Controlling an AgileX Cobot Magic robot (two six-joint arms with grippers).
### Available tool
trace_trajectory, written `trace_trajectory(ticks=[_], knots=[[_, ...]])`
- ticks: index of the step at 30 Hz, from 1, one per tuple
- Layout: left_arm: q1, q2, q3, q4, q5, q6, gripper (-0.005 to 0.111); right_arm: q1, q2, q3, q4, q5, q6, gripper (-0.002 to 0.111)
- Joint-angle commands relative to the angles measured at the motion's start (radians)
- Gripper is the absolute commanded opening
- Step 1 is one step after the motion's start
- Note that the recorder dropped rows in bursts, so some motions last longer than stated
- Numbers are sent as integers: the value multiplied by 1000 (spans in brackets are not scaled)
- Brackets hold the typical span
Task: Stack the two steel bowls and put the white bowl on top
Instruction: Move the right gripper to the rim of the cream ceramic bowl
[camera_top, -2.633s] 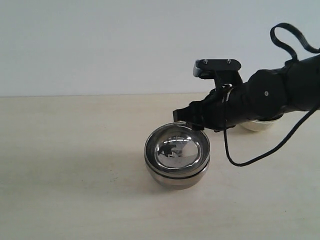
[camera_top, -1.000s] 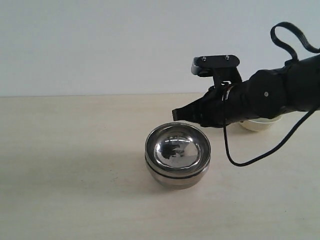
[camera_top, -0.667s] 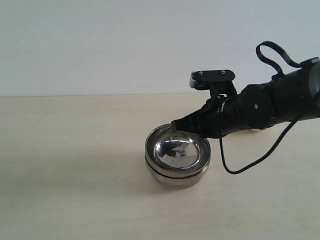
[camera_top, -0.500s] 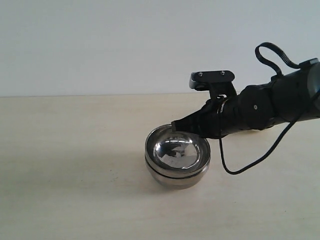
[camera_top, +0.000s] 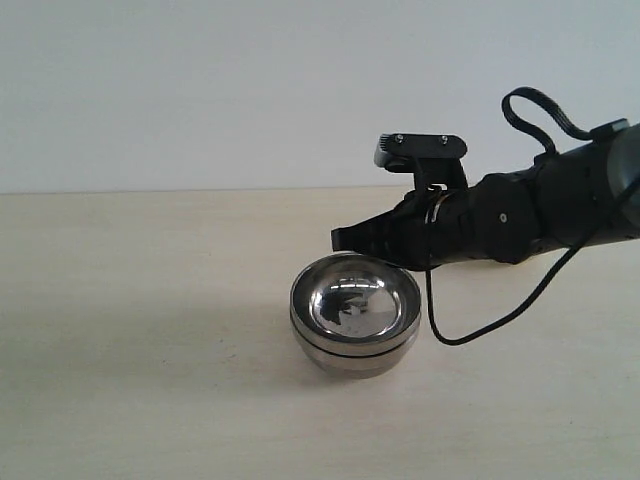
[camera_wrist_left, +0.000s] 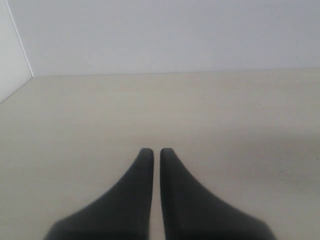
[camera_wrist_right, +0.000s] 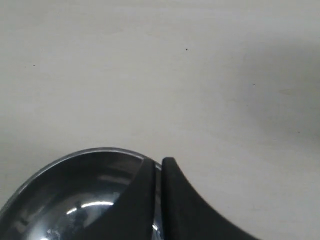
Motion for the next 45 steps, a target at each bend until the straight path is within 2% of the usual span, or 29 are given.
trace_trajectory(ticks=[1, 5, 14, 21, 25, 30, 37, 40, 42, 43, 45], knots=[[1, -3, 3, -3, -6, -11, 4, -1, -6, -3, -3, -11, -29, 0], [1, -3, 3, -3, -6, -11, 4, -44, -49, -3, -3, 16, -65, 0], [1, -3, 3, -3, -6, -11, 4, -250, -137, -7, -3, 120, -60, 0], [1, -3, 3, -3, -6, -11, 4, -388, -144, -7, -14, 110, -74, 0], [1, -3, 3, -3, -6, -11, 4, -457, -142, -7, -18, 75, -147, 0], [1, -3, 3, -3, -6, -11, 4, -538, -119, -23, -12, 29, -120, 0], [1, -3, 3, -3, -6, -11, 4, -595, 0, -74, -10, 7, -112, 2], [1, -3, 3, -3, -6, -11, 4, -595, 54, -103, -10, -1, -112, 18], [1, -3, 3, -3, -6, -11, 4, -595, 84, -115, -10, -11, -112, 36], [1, -3, 3, -3, -6, -11, 4, -593, 101, -126, -10, -13, -112, 49], [1, -3, 3, -3, -6, -11, 4, -593, 118, -137, -10, -20, -113, 64]])
